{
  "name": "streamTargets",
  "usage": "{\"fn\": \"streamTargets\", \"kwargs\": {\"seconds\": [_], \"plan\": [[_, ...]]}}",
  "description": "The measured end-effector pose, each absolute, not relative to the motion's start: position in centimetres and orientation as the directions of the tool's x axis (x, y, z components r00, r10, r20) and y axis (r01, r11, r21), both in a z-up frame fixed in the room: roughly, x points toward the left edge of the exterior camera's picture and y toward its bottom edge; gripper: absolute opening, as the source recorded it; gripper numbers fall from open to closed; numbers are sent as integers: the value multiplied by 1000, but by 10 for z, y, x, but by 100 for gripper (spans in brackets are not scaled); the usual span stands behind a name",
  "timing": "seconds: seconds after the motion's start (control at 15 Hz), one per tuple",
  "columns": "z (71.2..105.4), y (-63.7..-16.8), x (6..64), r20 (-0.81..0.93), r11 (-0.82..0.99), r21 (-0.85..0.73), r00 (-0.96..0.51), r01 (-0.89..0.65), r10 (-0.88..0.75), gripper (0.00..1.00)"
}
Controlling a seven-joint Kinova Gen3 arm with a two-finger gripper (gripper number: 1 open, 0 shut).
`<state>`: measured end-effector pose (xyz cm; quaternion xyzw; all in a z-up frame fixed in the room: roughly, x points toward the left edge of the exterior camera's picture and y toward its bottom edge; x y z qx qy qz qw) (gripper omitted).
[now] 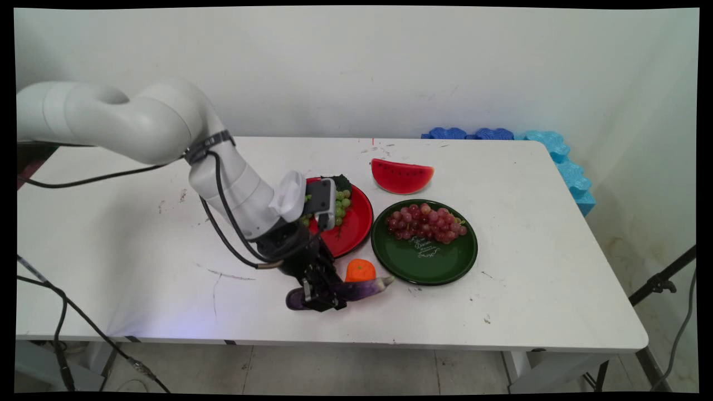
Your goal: Place the picked object on the table
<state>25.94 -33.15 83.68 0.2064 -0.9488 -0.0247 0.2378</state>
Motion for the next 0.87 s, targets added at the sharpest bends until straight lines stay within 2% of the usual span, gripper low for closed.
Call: {"fn": "streamTargets", "kwargs": {"seconds": [0.53,0.6,0.87], "plan": [[812,-330,260,447,927,112,-815,-359,-370,0],[810,-331,260,450,927,110,-814,-358,-367,100],[808,-332,261,466,927,112,-805,-359,-368,100]]}}
